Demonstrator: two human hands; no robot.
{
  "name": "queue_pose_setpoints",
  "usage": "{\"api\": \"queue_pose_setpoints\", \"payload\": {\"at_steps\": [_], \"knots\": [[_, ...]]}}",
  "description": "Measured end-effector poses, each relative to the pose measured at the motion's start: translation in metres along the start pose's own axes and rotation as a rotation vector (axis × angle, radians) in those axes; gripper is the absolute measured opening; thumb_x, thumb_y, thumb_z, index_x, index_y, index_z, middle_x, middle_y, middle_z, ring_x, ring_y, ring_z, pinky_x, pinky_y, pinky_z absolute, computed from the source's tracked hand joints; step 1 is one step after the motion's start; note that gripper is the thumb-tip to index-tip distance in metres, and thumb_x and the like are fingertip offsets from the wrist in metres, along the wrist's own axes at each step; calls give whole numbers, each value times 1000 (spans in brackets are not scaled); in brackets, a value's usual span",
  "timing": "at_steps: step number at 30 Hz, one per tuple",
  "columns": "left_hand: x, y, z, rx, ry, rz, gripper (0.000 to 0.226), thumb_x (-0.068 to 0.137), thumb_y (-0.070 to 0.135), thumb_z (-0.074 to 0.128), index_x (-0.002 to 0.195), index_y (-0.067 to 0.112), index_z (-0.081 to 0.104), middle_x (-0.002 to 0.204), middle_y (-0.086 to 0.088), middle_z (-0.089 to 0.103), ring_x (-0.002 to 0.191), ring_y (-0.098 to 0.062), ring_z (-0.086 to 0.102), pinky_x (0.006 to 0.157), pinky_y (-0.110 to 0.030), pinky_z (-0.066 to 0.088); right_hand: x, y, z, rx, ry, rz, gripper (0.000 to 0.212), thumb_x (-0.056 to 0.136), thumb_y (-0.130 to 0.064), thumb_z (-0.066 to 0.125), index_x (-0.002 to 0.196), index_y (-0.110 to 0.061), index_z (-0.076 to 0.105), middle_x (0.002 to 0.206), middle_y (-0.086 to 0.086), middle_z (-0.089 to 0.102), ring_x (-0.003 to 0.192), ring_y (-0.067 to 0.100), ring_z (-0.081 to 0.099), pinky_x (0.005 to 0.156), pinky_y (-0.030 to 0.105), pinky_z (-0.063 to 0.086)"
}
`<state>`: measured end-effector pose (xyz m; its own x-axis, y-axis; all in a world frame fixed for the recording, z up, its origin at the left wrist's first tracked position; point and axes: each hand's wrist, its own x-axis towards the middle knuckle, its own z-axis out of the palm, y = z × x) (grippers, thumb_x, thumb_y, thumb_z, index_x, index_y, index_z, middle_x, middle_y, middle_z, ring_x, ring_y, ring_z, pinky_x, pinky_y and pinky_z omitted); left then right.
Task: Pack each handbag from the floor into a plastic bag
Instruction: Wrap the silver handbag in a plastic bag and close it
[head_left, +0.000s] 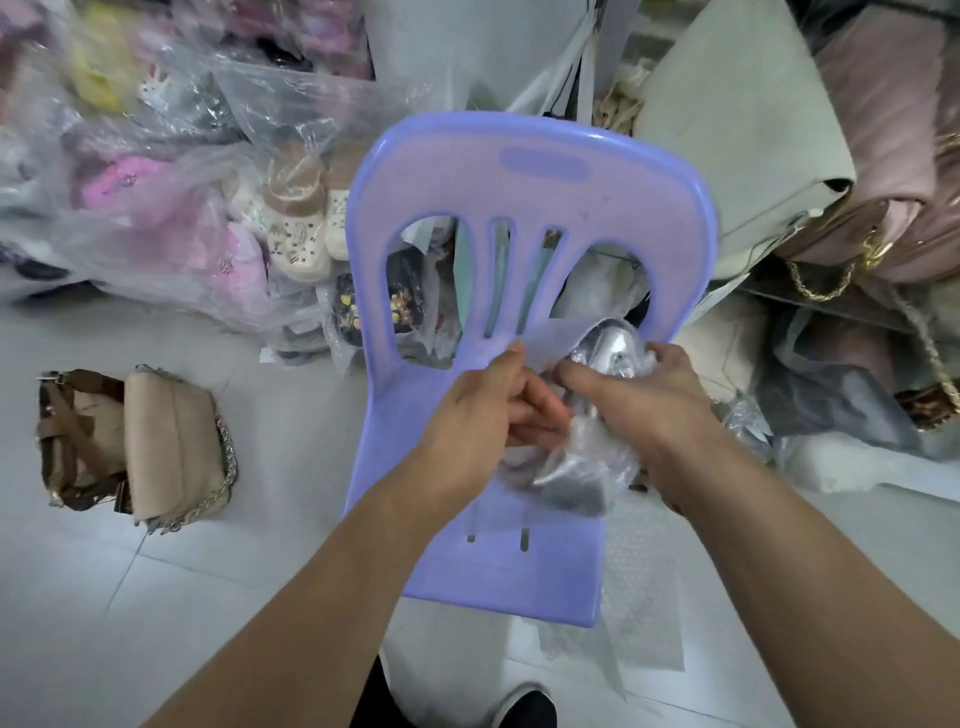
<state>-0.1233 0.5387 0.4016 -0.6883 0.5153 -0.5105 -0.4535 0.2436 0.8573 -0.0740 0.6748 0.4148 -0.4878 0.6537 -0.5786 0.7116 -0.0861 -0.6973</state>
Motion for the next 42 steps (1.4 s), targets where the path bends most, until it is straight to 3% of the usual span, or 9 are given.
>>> {"api": "queue_pose_setpoints", "payload": {"at_steps": [6,11,15,19,25,29,34,37,42], "knots": [[15,-24,7,-229,365,-138,16,104,14,40,99,6,53,82,-8,69,61,-22,59,60,-30,48,5,20,-21,-104,-26,-21,37,72,-28,89,100,-16,67,74,-2,69,55,13,66,47,20,47],[26,-57,-13,-59,543,-257,12,95,13,49,104,10,57,102,-14,64,86,-26,58,83,-35,51,12,21,-42,20,-178,-17,15,83,-7,81,93,-8,70,50,-5,63,32,5,55,31,14,35],[23,-57,-13,112,698,-459,68,84,58,62,133,14,47,133,-20,49,122,-43,48,107,-43,41,12,27,-60,126,-309,-57,26,78,-5,83,102,-2,74,79,8,79,65,24,76,62,35,63],[7,-32,-7,-187,854,-499,104,61,85,63,142,29,31,151,-7,26,134,-36,35,115,-52,26,2,27,-85,244,-447,-81,49,71,-8,84,118,-2,72,112,21,75,104,41,73,95,56,57],[-9,33,-17,-333,753,-274,91,44,86,70,106,20,62,112,5,67,102,-23,65,100,-41,50,-30,-23,-130,262,-568,-196,47,77,-1,77,124,2,68,110,21,76,94,31,76,73,33,62],[-40,113,-16,-344,749,-64,83,60,74,78,114,13,64,112,6,68,102,-19,65,99,-37,51,-72,-85,-165,324,-426,-259,13,94,-2,62,105,-5,67,56,-1,71,55,6,72,50,10,50],[-106,206,2,-307,827,185,54,79,58,74,111,18,58,97,13,63,82,-1,59,91,-26,48,-118,-124,-194,528,-301,-341,90,62,-21,95,140,-7,52,122,16,73,99,30,76,74,41,63],[-149,242,12,-288,864,277,74,79,64,71,133,16,53,119,8,59,109,-13,60,102,-29,45,-159,-134,-215,557,-269,-418,58,78,-17,87,130,-13,62,115,11,76,102,30,76,86,48,62],[-211,268,33,-259,862,371,30,85,53,71,88,31,51,90,18,57,83,-1,57,73,-15,44,-223,-132,-245,612,-338,-390,55,85,-23,79,133,-29,53,123,5,74,111,27,72,95,55,56]]}}
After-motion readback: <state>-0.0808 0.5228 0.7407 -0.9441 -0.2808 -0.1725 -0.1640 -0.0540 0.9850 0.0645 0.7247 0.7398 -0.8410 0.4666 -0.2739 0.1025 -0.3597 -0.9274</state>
